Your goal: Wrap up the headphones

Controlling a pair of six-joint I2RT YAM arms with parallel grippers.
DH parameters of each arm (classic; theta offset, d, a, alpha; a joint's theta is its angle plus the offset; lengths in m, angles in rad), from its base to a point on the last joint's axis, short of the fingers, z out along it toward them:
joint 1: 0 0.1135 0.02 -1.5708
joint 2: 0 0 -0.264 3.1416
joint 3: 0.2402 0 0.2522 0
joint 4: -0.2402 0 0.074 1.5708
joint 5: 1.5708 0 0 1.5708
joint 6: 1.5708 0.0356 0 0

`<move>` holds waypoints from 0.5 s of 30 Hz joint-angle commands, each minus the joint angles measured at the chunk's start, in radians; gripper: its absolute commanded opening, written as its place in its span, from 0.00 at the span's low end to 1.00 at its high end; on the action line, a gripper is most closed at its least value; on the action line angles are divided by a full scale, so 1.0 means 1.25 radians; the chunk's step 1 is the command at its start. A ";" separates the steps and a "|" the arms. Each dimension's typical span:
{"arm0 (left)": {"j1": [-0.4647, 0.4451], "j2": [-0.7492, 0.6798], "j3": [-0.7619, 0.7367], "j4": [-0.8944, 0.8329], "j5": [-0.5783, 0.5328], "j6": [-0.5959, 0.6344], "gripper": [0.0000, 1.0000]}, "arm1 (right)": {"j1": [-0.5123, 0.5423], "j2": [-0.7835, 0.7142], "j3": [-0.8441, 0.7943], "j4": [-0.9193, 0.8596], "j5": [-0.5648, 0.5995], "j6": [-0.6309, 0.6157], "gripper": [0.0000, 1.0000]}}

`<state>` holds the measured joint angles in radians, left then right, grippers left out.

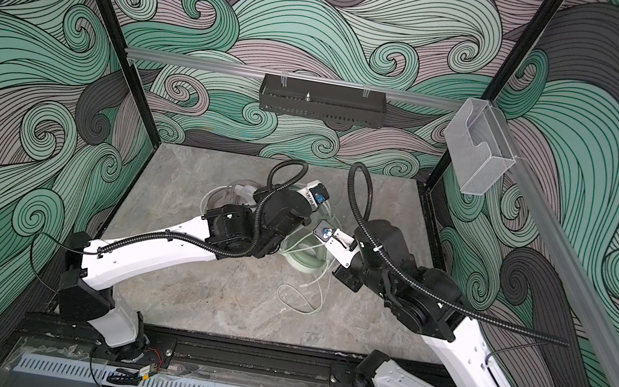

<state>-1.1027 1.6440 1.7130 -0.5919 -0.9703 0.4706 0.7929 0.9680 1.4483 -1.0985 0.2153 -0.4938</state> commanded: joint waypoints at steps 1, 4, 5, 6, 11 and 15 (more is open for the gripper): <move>0.005 -0.039 0.034 -0.129 0.118 -0.076 0.00 | 0.000 -0.002 0.044 0.042 0.060 0.016 0.00; 0.003 -0.044 0.040 -0.183 0.161 -0.114 0.00 | 0.000 0.004 0.045 0.042 0.078 0.007 0.00; 0.003 -0.052 0.036 -0.189 0.175 -0.120 0.00 | 0.000 0.006 0.045 0.043 0.087 0.003 0.00; 0.002 -0.059 0.029 -0.192 0.189 -0.123 0.00 | 0.000 0.007 0.046 0.043 0.094 -0.001 0.00; 0.002 -0.081 0.016 -0.222 0.252 -0.144 0.00 | 0.000 0.005 0.042 0.043 0.107 -0.007 0.00; 0.002 -0.099 0.012 -0.233 0.324 -0.169 0.00 | 0.000 0.000 0.034 0.040 0.117 0.006 0.01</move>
<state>-1.1023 1.5658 1.7214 -0.7952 -0.6594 0.2901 0.7979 0.9894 1.4746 -1.0966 0.2802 -0.5049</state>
